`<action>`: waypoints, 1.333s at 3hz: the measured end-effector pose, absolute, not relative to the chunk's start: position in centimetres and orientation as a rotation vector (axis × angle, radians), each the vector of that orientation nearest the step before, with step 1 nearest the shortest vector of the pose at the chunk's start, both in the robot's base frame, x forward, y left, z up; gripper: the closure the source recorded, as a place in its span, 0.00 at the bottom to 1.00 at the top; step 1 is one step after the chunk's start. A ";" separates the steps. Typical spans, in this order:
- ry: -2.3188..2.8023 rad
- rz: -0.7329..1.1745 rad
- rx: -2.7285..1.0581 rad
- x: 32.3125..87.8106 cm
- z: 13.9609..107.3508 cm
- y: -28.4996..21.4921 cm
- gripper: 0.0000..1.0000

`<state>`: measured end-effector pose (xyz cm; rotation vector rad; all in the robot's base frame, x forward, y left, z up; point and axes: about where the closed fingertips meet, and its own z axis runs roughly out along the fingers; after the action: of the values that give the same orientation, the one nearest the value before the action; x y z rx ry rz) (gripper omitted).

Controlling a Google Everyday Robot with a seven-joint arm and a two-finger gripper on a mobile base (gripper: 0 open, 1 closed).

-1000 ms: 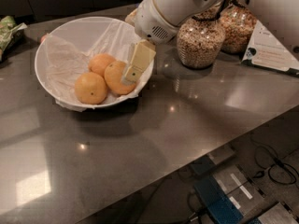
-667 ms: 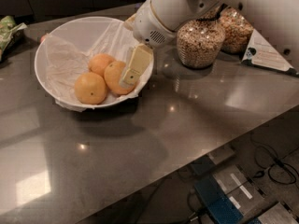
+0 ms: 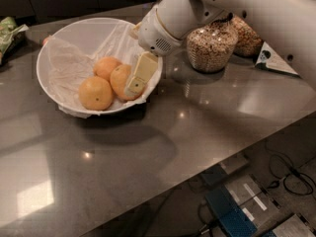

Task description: Pick orange from white bowl

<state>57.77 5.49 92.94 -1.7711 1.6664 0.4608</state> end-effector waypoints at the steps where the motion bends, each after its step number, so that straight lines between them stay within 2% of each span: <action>1: 1.677 0.493 -1.766 58.0 91.9 5.8 0.00; 2: 1.696 0.531 -1.763 58.2 90.5 6.2 0.00; 3: 1.706 0.544 -1.763 58.3 90.0 6.2 0.18; 4: 1.706 0.545 -1.763 58.3 90.0 6.2 0.18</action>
Offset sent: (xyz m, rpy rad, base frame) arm 0.0097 0.0069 -0.0396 0.0258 0.0953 -0.0043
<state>58.30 6.22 89.95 -1.7632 1.7065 0.5447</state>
